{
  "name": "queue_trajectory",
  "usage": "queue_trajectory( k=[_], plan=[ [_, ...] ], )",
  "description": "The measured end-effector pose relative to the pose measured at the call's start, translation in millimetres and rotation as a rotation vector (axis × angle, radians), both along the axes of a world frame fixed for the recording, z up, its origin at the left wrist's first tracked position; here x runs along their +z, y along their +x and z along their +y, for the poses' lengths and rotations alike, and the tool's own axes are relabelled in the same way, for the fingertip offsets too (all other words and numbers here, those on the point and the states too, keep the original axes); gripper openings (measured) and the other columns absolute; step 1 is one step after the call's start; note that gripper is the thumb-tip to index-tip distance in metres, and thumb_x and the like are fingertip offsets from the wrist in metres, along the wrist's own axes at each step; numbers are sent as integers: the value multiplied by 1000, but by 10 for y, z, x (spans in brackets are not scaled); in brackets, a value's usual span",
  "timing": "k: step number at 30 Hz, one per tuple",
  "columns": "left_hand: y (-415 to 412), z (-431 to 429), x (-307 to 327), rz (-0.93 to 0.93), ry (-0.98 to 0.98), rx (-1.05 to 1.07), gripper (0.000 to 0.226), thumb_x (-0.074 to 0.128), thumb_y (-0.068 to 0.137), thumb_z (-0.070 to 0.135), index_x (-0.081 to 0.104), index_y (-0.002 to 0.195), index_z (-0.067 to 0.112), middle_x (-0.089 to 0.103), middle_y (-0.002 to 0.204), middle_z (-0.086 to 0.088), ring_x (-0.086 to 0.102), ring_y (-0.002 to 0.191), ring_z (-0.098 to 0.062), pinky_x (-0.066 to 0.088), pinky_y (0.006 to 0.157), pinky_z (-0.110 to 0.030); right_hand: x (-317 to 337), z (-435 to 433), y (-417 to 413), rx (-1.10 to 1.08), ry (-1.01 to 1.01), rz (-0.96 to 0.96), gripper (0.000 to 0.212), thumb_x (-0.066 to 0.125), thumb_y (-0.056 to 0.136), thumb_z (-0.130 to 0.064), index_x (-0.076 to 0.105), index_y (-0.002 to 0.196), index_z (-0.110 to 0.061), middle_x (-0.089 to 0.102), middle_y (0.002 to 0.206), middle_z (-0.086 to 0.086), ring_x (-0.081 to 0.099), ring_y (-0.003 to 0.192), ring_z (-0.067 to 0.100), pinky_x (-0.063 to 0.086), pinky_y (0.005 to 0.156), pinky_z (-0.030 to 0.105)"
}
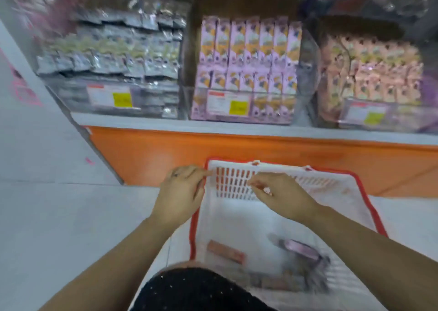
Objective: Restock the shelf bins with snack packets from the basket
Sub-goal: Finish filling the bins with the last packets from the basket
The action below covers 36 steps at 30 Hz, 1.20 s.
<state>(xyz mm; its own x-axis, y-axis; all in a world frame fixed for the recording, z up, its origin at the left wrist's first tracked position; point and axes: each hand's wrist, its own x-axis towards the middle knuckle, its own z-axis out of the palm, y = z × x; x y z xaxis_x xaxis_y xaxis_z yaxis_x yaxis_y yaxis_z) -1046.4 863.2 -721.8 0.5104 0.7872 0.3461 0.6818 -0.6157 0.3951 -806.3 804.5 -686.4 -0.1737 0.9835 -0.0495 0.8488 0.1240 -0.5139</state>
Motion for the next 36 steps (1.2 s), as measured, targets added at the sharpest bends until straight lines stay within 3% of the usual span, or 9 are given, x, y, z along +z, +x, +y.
queue_trajectory(
  k=[4, 8, 15, 21, 24, 27, 29, 33, 36],
  plan=[
    [193, -47, -467, 238, -162, -74, 44, 38, 83, 32, 64, 116, 17, 60, 123, -6, 55, 115, -29, 49, 93, -49, -578, -341, 535, -77, -399, -211, 27, 53, 94, -24, 63, 118, -19, 65, 116, -3, 60, 102, 13, 40, 84, 19],
    [350, -64, -718, 332, -181, -65, 41, 56, 83, 28, 62, 121, 16, 55, 133, -10, 39, 132, -38, 42, 99, -55, -1167, -628, 894, -109, -779, -336, 26, 51, 93, -28, 63, 112, -16, 60, 121, 3, 55, 103, 20, 42, 86, 26],
    [382, -68, -783, 266, -144, -45, 38, 43, 85, 27, 65, 116, 18, 57, 130, -4, 33, 136, -36, 38, 104, -50, -1777, -807, 1018, -38, -873, -491, 40, 49, 94, -17, 50, 134, -26, 17, 156, 6, 26, 139, 24, 30, 110, 32],
    [388, -77, -788, 270, -155, -32, 36, 70, 77, 8, 67, 112, 16, 60, 126, -5, 35, 136, -38, 41, 102, -53, -1916, -845, 926, 13, -793, -622, 51, 45, 93, -15, 33, 142, -22, 40, 138, 3, 44, 123, 20, 38, 102, 36],
    [384, -70, -785, 278, -161, -43, 36, 70, 76, 8, 68, 111, 16, 60, 126, -6, 34, 135, -39, 42, 102, -55, -1730, -660, 838, -16, -696, -460, 49, 43, 95, -15, 37, 144, -21, 46, 133, 8, 47, 119, 23, 38, 96, 32],
    [366, -73, -751, 311, -176, -57, 39, 74, 73, 10, 68, 110, 19, 61, 125, -5, 36, 134, -41, 43, 99, -58, -1314, -389, 711, -127, -573, -178, 31, 45, 98, -18, 62, 124, -16, 63, 116, 11, 62, 98, 23, 46, 81, 22],
    [359, -72, -675, 410, -192, -105, 43, 79, 69, 13, 68, 110, 21, 61, 125, -4, 36, 133, -43, 44, 97, -60, -981, -225, 637, -197, -467, 3, 25, 54, 95, -15, 70, 113, -16, 68, 110, 6, 62, 90, 12, 40, 74, 11],
    [322, 29, -386, 637, -409, -180, 41, 56, 92, 26, 52, 132, 31, 38, 148, 6, 2, 147, -30, 17, 117, -51, -180, -62, 520, -180, -391, 311, 13, 66, 87, -6, 75, 93, -12, 70, 99, -2, 61, 86, -2, 42, 76, 1],
    [421, 92, 144, 419, -629, -158, 40, 49, 98, 24, 46, 138, 24, 41, 146, 5, 32, 138, -19, 27, 112, -29, 420, -99, 454, -127, -330, 461, 10, 66, 86, -2, 72, 84, -10, 72, 94, -2, 66, 92, 5, 48, 84, 12]
  ],
)
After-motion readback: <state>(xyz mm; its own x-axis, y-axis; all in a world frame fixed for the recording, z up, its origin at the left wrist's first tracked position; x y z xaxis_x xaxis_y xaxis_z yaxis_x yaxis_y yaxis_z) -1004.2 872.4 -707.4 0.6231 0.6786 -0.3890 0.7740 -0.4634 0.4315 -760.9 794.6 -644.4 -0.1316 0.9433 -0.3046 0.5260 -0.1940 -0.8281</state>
